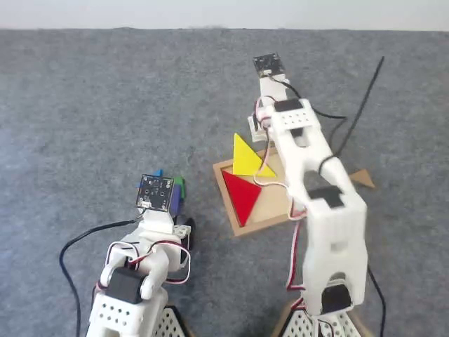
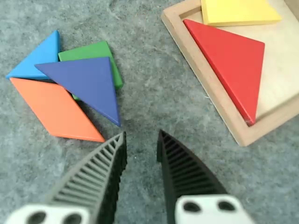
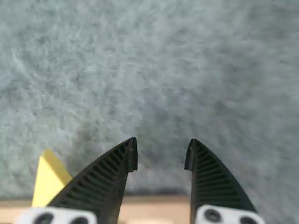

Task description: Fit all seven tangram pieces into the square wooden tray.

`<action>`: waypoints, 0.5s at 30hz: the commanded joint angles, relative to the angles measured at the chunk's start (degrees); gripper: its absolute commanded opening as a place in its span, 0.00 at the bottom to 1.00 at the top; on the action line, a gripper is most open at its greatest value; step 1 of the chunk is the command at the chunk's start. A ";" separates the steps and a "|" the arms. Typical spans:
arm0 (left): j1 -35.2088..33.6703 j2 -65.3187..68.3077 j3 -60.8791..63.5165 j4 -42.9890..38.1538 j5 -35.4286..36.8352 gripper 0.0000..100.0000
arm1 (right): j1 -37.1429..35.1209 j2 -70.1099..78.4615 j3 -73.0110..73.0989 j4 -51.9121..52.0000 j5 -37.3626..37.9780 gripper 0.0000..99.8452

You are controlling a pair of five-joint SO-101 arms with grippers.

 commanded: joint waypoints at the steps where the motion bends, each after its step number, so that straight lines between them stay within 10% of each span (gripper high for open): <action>1: 0.09 -0.97 -0.66 0.09 0.35 0.11 | -2.51 9.80 -23.74 10.33 -0.70 0.18; 15: 0.09 -0.97 -0.66 0.09 0.35 0.11 | -5.23 24.75 -56.79 31.96 -0.35 0.18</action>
